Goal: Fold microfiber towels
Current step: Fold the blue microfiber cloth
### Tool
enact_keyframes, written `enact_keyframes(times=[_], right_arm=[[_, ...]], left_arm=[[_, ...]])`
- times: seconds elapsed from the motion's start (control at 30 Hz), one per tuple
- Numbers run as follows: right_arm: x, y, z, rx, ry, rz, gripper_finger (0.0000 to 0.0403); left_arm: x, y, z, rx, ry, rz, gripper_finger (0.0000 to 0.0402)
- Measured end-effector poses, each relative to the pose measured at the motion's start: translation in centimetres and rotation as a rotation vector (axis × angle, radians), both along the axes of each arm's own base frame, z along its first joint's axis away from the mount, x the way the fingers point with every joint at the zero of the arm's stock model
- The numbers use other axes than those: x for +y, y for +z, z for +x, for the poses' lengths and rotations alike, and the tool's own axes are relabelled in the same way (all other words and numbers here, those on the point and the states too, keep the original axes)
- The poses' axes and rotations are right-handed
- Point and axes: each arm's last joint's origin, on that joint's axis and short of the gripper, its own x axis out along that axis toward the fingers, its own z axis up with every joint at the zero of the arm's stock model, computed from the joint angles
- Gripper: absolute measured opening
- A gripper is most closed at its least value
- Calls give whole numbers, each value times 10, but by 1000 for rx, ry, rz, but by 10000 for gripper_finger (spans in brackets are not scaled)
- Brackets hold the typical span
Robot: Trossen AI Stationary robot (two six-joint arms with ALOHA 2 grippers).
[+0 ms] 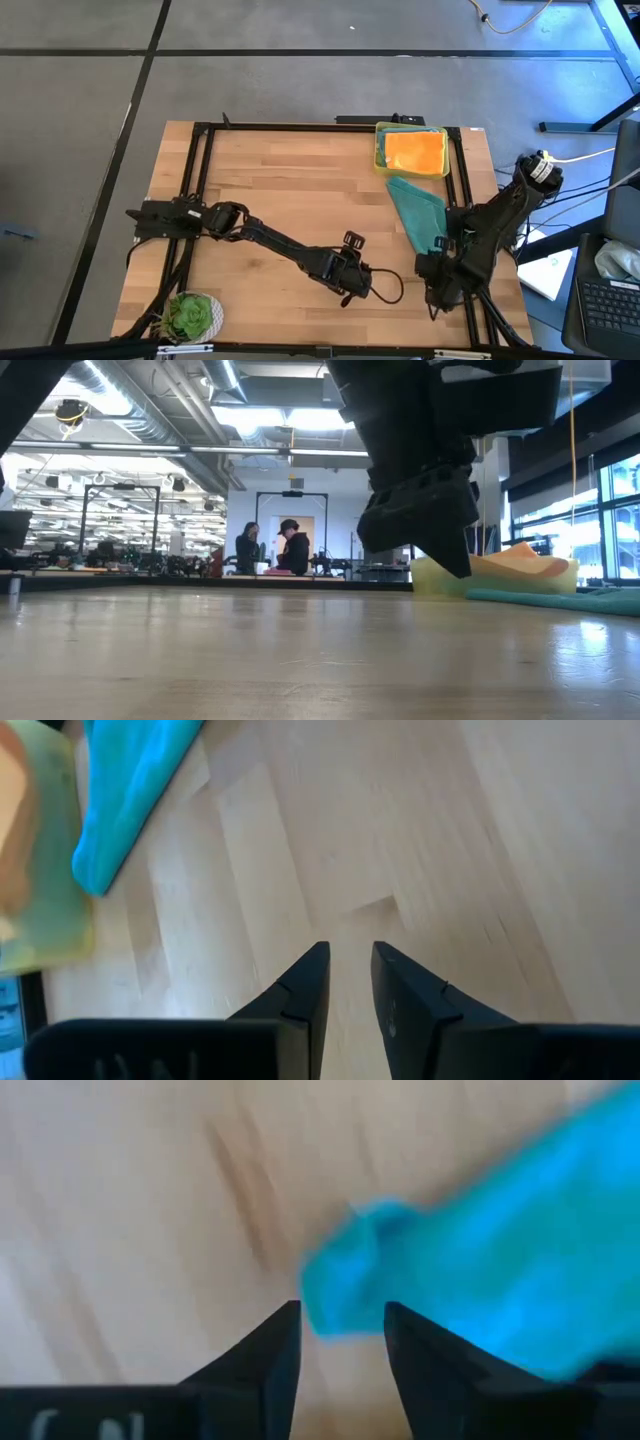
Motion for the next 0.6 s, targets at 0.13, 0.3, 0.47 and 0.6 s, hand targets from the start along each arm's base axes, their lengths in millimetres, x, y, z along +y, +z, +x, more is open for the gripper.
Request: enact_keyframes(times=[0.13,0.3,0.47,0.6], right_arm=[[8,-4,-2,-110,31,-10,148],[7,-16,-7,-118,-16,16,149],[3,-24,-14,-95,-31,-6,149],[2,-26,-18,-86,-25,-23,149]], left_arm=[[-2,-1,-3,9,12,-1,70],[-3,-1,-3,11,14,-2,70],[-3,-1,-3,11,14,-1,70],[-3,-1,-3,11,14,-1,70]])
